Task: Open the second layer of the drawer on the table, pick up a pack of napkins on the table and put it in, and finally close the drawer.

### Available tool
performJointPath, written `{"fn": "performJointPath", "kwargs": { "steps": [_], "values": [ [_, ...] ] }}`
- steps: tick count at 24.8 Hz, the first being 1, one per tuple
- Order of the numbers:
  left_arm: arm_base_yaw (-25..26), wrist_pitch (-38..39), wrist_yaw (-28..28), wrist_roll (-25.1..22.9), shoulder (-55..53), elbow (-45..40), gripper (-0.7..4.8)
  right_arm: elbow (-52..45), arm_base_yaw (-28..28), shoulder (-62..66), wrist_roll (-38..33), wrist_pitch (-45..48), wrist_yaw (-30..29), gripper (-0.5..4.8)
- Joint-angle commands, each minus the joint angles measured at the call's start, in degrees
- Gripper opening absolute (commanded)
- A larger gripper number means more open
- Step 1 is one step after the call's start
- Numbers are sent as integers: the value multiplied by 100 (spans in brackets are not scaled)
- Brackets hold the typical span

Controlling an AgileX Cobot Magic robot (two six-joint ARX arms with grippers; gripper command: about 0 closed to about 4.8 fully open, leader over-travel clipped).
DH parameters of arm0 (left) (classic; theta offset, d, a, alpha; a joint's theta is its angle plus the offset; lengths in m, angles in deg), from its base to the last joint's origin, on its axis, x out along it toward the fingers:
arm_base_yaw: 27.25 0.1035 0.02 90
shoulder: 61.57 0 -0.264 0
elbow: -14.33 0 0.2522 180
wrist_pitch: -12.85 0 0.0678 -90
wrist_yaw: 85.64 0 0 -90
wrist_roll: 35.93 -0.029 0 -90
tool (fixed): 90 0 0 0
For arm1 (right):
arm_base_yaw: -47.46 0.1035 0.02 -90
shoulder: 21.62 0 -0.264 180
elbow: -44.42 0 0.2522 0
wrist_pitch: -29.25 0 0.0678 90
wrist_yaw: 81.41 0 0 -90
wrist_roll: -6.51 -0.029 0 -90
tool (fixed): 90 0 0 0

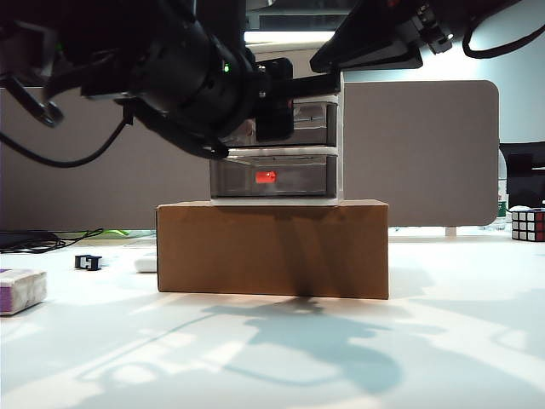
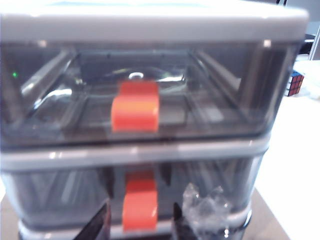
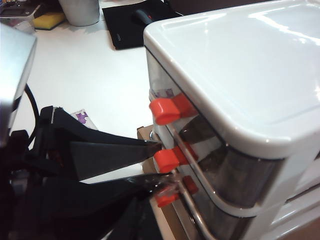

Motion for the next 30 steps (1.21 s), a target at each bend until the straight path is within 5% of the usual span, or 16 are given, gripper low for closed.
{"fn": "performJointPath", "kwargs": {
  "steps": [1, 30],
  "values": [
    [22, -101, -17, -173, -11, 79, 148, 37, -2, -15, 15, 118, -28, -5],
    [92, -94, 114, -184, -129, 142, 141, 511, -20, 796, -31, 896, 39, -5]
  ]
}}
